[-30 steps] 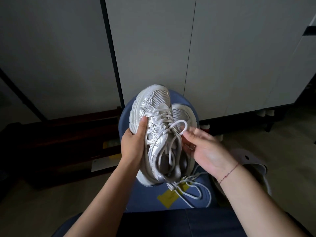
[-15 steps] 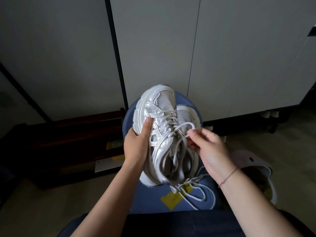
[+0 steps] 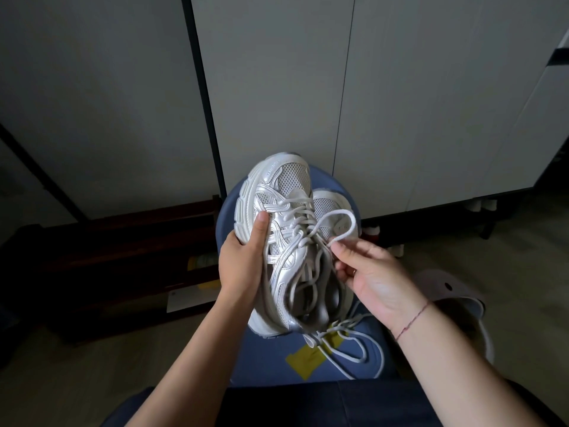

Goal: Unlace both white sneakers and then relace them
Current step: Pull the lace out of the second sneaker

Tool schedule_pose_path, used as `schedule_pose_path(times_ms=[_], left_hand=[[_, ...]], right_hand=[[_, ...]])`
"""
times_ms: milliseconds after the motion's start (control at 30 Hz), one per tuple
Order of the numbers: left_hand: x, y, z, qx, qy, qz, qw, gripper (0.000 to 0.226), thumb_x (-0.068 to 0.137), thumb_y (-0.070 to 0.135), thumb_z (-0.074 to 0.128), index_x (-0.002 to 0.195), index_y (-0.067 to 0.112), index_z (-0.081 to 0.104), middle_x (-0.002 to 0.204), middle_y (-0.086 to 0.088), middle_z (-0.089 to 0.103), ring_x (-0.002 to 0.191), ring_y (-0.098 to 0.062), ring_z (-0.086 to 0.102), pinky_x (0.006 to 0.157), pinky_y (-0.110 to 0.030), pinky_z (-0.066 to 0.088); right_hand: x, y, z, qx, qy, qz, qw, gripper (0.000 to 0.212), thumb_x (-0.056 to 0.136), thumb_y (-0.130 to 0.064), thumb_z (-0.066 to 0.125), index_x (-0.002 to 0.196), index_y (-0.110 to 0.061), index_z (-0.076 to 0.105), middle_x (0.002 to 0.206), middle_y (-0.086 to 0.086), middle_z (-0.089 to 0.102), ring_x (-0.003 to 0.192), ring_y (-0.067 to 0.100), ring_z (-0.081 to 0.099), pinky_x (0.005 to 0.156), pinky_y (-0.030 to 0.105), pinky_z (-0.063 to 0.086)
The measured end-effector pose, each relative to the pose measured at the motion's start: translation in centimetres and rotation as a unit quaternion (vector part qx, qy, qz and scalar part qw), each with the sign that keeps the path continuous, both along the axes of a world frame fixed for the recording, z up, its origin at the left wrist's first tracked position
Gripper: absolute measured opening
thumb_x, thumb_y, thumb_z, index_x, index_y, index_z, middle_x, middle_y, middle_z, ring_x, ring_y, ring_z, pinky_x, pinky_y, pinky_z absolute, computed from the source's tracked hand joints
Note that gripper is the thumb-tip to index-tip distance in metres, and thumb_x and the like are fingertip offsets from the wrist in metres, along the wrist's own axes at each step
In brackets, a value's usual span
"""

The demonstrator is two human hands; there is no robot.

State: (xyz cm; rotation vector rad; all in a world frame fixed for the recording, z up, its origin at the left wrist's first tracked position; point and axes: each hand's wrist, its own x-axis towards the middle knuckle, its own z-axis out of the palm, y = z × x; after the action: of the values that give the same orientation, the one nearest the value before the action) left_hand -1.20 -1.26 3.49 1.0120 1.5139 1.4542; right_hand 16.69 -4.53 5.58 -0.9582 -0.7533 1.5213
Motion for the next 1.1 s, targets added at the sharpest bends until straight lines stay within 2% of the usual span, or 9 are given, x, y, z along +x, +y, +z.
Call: schedule_pose_path(times_ms=[367, 433, 500, 567, 633, 800, 933, 1000, 1100], left_hand=[[0.2, -0.3, 0.2, 0.009, 0.011, -0.005, 1.000, 0.059, 0.075, 0.068, 0.062, 0.110, 0.021, 0.066, 0.097, 0.010, 0.073, 0.088, -0.006, 0.069, 0.078, -0.024, 0.053], [0.3, -0.3, 0.2, 0.010, 0.009, -0.012, 1.000, 0.061, 0.074, 0.068, 0.063, 0.112, 0.021, 0.066, 0.097, 0.009, 0.074, 0.089, -0.007, 0.070, 0.083, -0.028, 0.055], [0.2, -0.2, 0.2, 0.011, 0.004, -0.015, 1.000, 0.058, 0.076, 0.067, 0.064, 0.112, 0.021, 0.066, 0.098, 0.009, 0.074, 0.090, -0.007, 0.070, 0.086, -0.030, 0.055], [0.1, -0.1, 0.3, 0.012, 0.005, -0.011, 1.000, 0.057, 0.077, 0.066, 0.064, 0.112, 0.021, 0.066, 0.099, 0.009, 0.074, 0.092, -0.008, 0.070, 0.087, -0.030, 0.054], [0.0, -0.1, 0.2, 0.012, 0.008, -0.007, 1.000, 0.060, 0.075, 0.067, 0.063, 0.113, 0.021, 0.066, 0.100, 0.009, 0.073, 0.092, -0.008, 0.070, 0.088, -0.031, 0.054], [0.1, 0.0, 0.1, 0.007, 0.009, -0.005, 1.000, 0.060, 0.075, 0.067, 0.064, 0.112, 0.020, 0.066, 0.100, 0.008, 0.074, 0.091, -0.009, 0.070, 0.089, -0.034, 0.055], [0.3, -0.1, 0.3, 0.018, 0.012, -0.003, 1.000, 0.055, 0.077, 0.064, 0.064, 0.111, 0.020, 0.066, 0.096, 0.012, 0.072, 0.088, -0.003, 0.068, 0.078, -0.022, 0.052], [0.3, -0.2, 0.3, 0.022, 0.015, -0.005, 1.000, 0.052, 0.079, 0.061, 0.064, 0.110, 0.020, 0.066, 0.093, 0.014, 0.071, 0.085, 0.001, 0.067, 0.071, -0.016, 0.048], [0.2, -0.2, 0.3, 0.019, 0.011, -0.008, 1.000, 0.051, 0.078, 0.063, 0.064, 0.107, 0.022, 0.065, 0.094, 0.013, 0.072, 0.087, -0.002, 0.068, 0.073, -0.019, 0.049]], right_hand=[[0.2, 0.1, -0.1, 0.074, -0.144, -0.026, 0.986, 0.007, 0.080, -0.007, 0.067, 0.075, -0.012, 0.070, 0.065, -0.003, 0.066, 0.059, 0.004, 0.057, 0.058, 0.014, 0.048], [0.4, 0.3, 0.0, 0.045, -0.079, -0.011, 0.996, 0.004, 0.077, -0.009, 0.065, 0.074, -0.010, 0.067, 0.065, -0.001, 0.062, 0.056, 0.006, 0.055, 0.054, 0.015, 0.047], [0.8, 0.3, 0.5, -0.005, 0.083, 0.015, 0.996, 0.006, 0.076, -0.013, 0.061, 0.071, -0.010, 0.064, 0.063, 0.000, 0.056, 0.051, 0.007, 0.051, 0.049, 0.015, 0.044], [1.7, 0.7, 1.1, -0.030, 0.240, 0.007, 0.970, 0.016, 0.082, -0.017, 0.059, 0.067, -0.011, 0.060, 0.060, -0.004, 0.051, 0.048, 0.004, 0.047, 0.048, 0.015, 0.041], [2.7, 1.2, 1.4, -0.032, 0.292, -0.035, 0.955, 0.019, 0.083, -0.019, 0.061, 0.066, -0.011, 0.060, 0.060, -0.005, 0.053, 0.048, 0.003, 0.048, 0.048, 0.015, 0.041], [1.3, 0.6, 0.2, -0.026, 0.078, -0.004, 0.997, 0.014, 0.073, -0.021, 0.063, 0.081, -0.010, 0.066, 0.066, -0.001, 0.060, 0.050, 0.002, 0.049, 0.046, 0.012, 0.040], [-0.2, -0.1, -0.1, 0.014, -0.024, -0.032, 0.999, 0.005, 0.070, -0.014, 0.069, 0.067, -0.012, 0.073, 0.061, -0.001, 0.061, 0.051, 0.004, 0.047, 0.049, 0.012, 0.038], [-0.1, 0.0, 0.0, 0.001, -0.013, -0.040, 0.999, 0.012, 0.081, -0.010, 0.064, 0.070, -0.009, 0.068, 0.060, 0.000, 0.059, 0.049, 0.005, 0.047, 0.047, 0.012, 0.038], [0.8, 0.6, 0.5, -0.042, 0.145, -0.022, 0.988, 0.015, 0.089, -0.017, 0.053, 0.075, -0.012, 0.057, 0.058, -0.003, 0.055, 0.044, 0.003, 0.046, 0.043, 0.012, 0.037]])
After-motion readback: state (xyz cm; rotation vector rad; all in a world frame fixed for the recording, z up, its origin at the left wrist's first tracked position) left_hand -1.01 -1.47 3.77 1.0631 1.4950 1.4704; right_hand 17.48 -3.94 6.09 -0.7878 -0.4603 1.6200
